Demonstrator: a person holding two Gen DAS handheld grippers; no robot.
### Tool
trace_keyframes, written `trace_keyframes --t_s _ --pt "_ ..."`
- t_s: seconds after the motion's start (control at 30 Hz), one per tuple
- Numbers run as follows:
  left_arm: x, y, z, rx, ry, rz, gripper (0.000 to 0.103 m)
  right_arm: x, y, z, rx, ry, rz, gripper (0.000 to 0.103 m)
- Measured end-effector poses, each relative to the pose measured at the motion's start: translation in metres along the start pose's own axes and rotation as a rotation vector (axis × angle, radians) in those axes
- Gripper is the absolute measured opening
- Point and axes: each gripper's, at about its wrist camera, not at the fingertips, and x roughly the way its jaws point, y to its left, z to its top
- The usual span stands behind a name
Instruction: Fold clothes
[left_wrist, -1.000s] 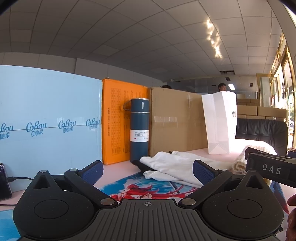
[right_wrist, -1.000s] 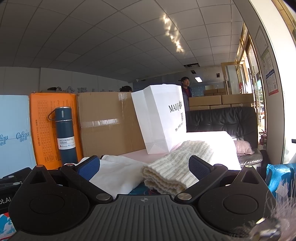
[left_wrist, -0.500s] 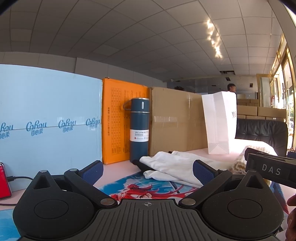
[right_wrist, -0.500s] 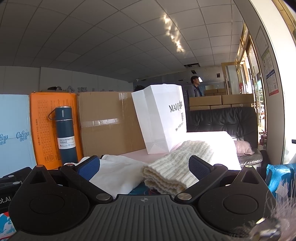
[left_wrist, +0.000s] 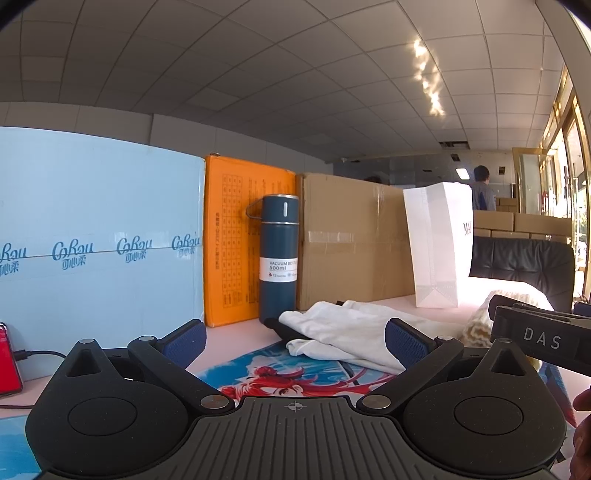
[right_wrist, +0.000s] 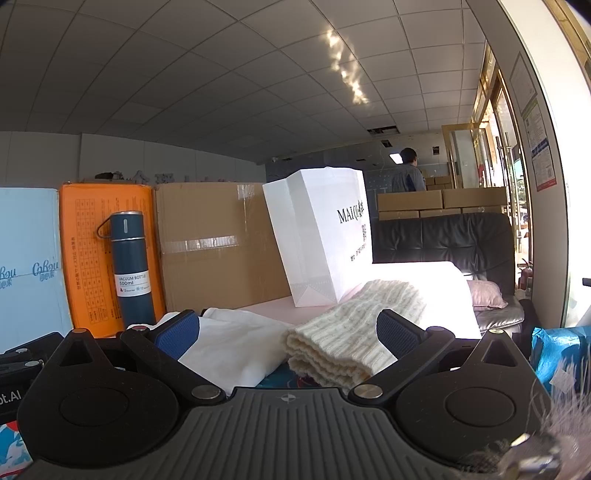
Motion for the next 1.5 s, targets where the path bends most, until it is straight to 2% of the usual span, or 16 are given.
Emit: trace_keyframes --t_s 1.5 --pt "0.0003 0.0032 -0.0005 -0.022 0.004 0.003 0.103 0.0025 0.0007 0.0005 0.005 0.0 0.0 0.103"
